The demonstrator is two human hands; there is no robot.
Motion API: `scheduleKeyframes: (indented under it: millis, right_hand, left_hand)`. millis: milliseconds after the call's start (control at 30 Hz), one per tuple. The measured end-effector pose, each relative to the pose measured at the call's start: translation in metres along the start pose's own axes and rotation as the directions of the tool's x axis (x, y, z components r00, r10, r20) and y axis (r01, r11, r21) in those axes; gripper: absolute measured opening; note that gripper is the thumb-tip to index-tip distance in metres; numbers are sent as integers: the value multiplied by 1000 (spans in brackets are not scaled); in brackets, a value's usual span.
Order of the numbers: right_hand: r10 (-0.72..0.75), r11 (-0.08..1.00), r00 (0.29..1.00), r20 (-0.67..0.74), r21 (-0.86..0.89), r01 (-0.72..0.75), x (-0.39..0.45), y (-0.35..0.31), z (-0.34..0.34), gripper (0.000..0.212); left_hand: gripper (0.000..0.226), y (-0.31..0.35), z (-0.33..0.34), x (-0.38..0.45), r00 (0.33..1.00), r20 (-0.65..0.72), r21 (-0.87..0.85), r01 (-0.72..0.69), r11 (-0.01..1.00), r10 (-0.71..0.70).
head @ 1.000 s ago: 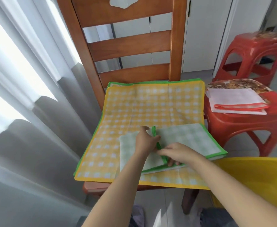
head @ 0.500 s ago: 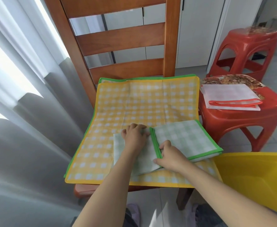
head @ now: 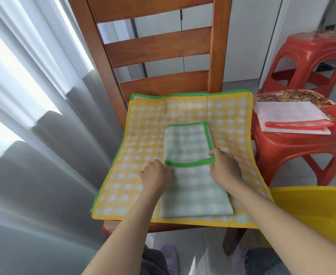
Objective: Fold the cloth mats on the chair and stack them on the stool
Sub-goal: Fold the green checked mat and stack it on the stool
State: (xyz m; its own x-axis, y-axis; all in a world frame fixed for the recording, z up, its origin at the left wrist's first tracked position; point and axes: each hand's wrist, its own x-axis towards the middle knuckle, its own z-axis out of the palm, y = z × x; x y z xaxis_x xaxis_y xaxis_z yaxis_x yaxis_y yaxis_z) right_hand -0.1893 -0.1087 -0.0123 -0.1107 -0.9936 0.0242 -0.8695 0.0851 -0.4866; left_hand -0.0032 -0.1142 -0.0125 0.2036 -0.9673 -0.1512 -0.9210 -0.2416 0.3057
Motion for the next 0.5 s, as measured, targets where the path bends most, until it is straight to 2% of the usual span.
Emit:
scheduleKeyframes:
  millis: [67, 133, 233, 300, 367, 433, 500]
  right_hand:
    - [-26, 1000, 1000, 7, 16, 26, 4, 3, 8, 33]
    - [-59, 998, 998, -8, -20, 59, 4, 5, 14, 35]
    - [-86, 995, 996, -19, -48, 85, 3, 8, 22, 42]
    - [-97, 992, 995, -6, -83, 96, 1, 8, 22, 47]
    - [-106, 977, 994, 16, -186, 107, -5, 6, 21, 54]
    - [-179, 939, 983, 48, -289, 186, -16, 1, 24, 54]
    - [-253, 909, 957, 138, -303, 284, -28, -5, 31, 61]
  left_hand:
    - [47, -2, 8, -11, 995, -92, -9, -42, 999, 41]
    - [55, -4, 15, -19, 974, -152, 19, -167, 986, 168]
    - [70, -6, 27, -29, 943, -47, 81, -324, 942, 329]
    - [84, -6, 35, -33, 937, 39, 81, -348, 934, 346]
    - [85, -5, 42, -33, 934, 73, 89, -355, 931, 349]
    - [91, -6, 44, -32, 934, 72, 105, -355, 929, 349]
    - [98, -7, 45, -30, 934, 66, 111, -357, 927, 352]
